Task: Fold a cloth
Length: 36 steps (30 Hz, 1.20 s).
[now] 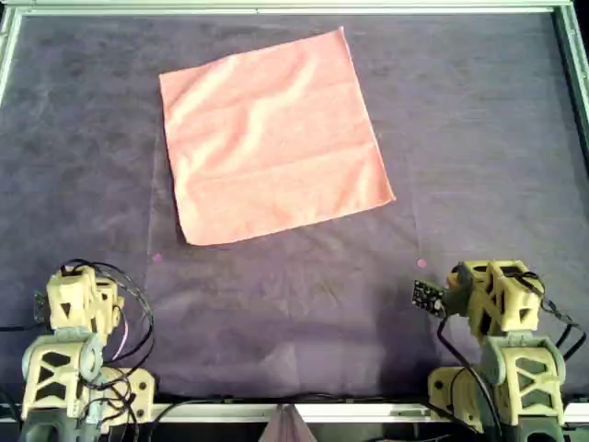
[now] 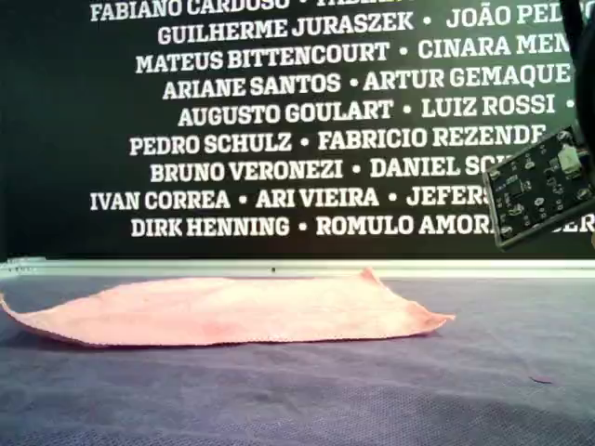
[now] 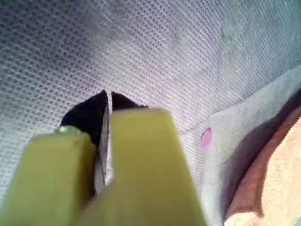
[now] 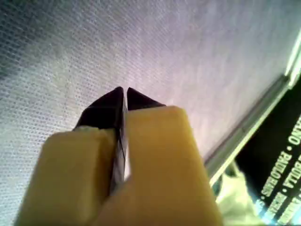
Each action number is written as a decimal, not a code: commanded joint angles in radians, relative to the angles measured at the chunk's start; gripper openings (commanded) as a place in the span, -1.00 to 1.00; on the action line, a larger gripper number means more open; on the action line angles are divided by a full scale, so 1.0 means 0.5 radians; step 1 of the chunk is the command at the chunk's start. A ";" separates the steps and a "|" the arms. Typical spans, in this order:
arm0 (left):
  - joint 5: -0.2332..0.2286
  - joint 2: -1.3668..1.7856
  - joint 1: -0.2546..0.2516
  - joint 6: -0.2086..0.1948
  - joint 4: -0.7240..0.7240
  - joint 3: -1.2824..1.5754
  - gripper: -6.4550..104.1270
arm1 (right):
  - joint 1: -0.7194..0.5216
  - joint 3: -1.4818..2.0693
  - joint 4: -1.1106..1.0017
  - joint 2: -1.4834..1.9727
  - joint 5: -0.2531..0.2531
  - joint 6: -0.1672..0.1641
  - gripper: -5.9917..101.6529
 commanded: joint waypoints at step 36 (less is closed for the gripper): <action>0.960 0.003 0.015 0.009 -0.043 -0.614 0.27 | 0.230 0.021 -1.427 0.067 -0.015 -0.025 -0.14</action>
